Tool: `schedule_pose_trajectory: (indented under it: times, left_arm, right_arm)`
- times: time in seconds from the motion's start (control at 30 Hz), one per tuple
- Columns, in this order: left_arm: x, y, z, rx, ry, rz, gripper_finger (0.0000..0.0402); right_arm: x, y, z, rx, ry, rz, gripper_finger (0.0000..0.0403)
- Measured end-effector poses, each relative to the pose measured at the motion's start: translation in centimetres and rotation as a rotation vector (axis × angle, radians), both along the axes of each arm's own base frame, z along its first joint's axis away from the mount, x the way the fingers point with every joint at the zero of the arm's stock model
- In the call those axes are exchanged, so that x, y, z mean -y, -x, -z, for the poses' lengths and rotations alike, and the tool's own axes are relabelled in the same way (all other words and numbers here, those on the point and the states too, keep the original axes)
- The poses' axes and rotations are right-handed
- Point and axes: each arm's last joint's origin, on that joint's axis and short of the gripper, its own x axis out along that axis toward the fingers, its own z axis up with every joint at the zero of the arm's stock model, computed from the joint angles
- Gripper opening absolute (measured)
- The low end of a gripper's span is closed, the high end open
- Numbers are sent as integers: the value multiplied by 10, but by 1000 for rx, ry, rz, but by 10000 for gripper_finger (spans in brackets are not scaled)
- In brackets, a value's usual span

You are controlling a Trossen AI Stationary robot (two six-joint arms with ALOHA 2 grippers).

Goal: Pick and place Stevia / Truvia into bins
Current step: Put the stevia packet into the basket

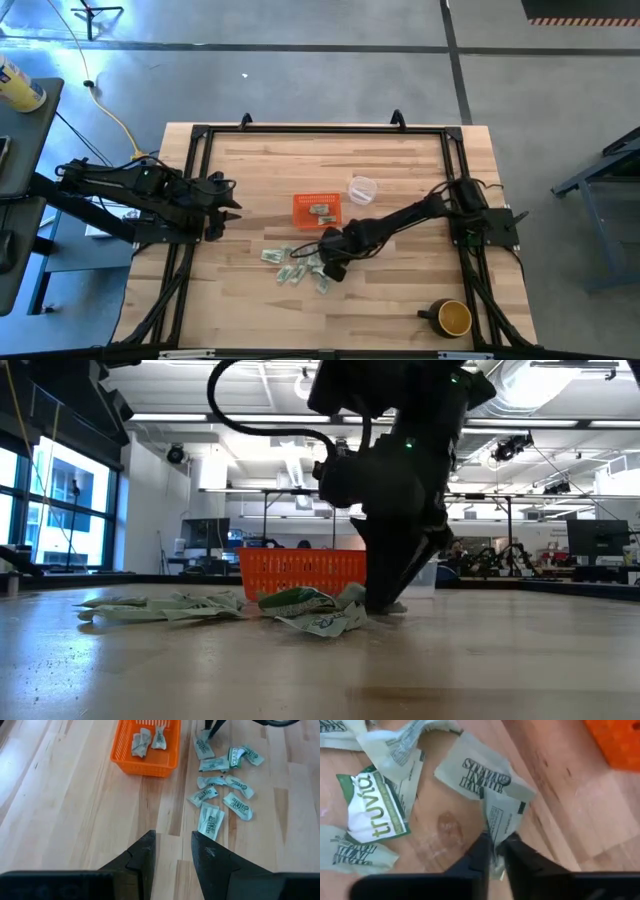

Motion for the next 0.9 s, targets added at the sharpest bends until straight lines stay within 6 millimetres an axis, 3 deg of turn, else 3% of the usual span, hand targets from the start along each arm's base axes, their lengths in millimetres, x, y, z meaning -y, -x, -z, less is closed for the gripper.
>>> schedule_pose_trajectory:
  times: [0.07, 0.17, 0.3, 0.43, 0.6, 0.7, 0.8, 0.9]
  left_arm:
    - [0, 0, 0, 4, 0, 0, 159]
    - [0, -1, -1, 10, 1, -1, 159]
    - [0, -1, -1, 11, 0, -2, 159]
    - [0, -1, -1, 14, -4, -6, 159]
    - [0, -3, -3, 44, -7, -1, 159]
    - [0, -4, -4, 59, -5, -1, 159]
    - [0, -4, -4, 57, -6, 0, 159]
    - [0, -4, -4, 54, -2, -4, 159]
  right_arm:
    - [-1, -3, -6, -13, 0, -5, 9]
    - [-3, -9, -21, -17, -5, -10, 18]
    - [-5, -26, -60, 70, 82, -29, 8]
    - [17, -43, -92, 178, 246, -50, 11]
    - [76, -50, -92, 133, 303, -93, 21]
    - [101, -52, -93, 129, 317, -112, 39]
    - [114, -51, -92, 124, 239, -125, 80]
    - [114, -49, -92, 114, 200, -140, 133]
